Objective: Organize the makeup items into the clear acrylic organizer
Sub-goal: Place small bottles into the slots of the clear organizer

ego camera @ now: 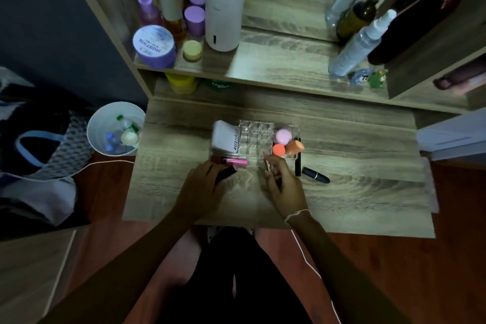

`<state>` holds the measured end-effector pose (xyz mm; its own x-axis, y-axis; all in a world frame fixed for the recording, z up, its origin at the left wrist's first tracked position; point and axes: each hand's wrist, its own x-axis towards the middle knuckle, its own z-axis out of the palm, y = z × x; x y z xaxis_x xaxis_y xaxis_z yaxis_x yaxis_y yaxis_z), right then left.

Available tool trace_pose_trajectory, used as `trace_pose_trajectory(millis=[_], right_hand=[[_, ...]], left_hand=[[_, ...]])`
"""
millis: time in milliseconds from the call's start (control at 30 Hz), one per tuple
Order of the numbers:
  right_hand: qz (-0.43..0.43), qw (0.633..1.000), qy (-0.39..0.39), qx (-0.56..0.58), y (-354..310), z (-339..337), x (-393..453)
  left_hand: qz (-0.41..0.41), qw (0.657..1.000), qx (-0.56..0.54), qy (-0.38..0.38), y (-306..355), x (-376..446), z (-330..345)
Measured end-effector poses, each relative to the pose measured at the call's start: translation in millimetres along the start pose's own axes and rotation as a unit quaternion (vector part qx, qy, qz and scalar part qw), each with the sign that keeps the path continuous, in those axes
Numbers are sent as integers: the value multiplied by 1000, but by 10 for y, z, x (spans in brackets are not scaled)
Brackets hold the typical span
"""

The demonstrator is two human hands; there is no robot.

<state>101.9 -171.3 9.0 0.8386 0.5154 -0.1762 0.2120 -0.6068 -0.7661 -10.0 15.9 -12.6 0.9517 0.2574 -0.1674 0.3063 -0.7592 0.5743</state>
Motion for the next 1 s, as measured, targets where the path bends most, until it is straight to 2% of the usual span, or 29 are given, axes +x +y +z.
trace_pose_trajectory(millis=[100, 233, 400, 500, 567, 700, 833, 1000], right_hand=[[-15, 999, -8, 33, -68, -20, 35], [23, 992, -2, 127, -133, -52, 72], [68, 958, -27, 277, -223, -117, 144], [62, 966, -37, 247, -248, -137, 206], [65, 971, -16, 228, -272, -135, 253], [72, 968, 43, 238, -359, -121, 414], [69, 978, 92, 173, -368, -72, 604], [101, 980, 119, 125, -348, -48, 777]], left_hand=[[2, 1000, -11, 3, 43, 21, 32], [13, 998, -40, 40, 107, 72, 33], [18, 989, -102, 102, 242, 158, -17], [1, 979, -156, 134, 307, 271, -78], [-3, 974, -173, 144, 344, 402, -139], [13, 979, -139, 147, 395, 734, -275], [49, 979, -150, 131, 411, 972, -380], [51, 986, -112, 112, 373, 1166, -385]])
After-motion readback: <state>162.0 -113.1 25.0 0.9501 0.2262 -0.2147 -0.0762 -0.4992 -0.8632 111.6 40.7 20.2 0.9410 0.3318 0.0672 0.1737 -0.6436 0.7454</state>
